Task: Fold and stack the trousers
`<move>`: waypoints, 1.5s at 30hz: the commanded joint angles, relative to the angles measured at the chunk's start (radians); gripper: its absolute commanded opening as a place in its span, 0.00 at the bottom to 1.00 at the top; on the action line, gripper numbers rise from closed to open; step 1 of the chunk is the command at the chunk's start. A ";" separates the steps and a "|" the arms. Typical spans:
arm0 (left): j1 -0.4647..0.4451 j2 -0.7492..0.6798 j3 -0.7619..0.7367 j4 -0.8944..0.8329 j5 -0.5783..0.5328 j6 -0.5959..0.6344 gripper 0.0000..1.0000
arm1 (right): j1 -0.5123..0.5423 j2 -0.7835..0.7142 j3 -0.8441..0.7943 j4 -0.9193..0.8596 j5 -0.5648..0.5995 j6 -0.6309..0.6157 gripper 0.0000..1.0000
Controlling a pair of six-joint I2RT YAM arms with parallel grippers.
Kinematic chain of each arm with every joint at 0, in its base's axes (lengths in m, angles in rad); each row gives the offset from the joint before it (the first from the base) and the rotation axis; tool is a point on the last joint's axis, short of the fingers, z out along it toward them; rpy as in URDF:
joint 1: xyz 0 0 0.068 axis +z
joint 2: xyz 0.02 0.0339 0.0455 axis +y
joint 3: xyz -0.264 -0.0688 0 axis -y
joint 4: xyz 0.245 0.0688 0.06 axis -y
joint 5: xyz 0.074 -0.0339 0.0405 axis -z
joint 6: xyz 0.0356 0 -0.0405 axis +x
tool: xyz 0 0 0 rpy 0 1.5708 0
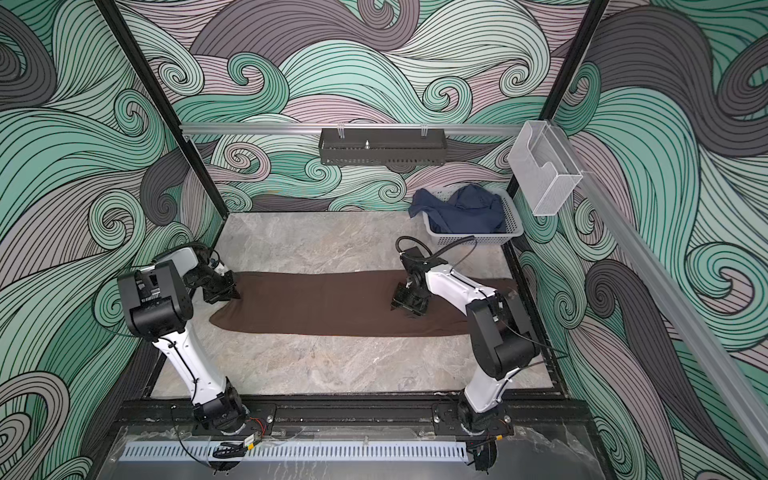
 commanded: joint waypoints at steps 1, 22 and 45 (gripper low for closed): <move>-0.014 -0.006 -0.006 -0.021 0.050 -0.017 0.00 | 0.006 -0.019 -0.005 -0.006 0.010 -0.001 0.49; 0.011 -0.086 0.101 -0.158 -0.283 -0.069 0.00 | 0.005 -0.094 0.004 0.016 0.018 0.023 0.51; 0.062 -0.142 0.082 -0.164 -0.206 -0.078 0.00 | 0.003 -0.104 -0.022 0.041 0.017 0.023 0.52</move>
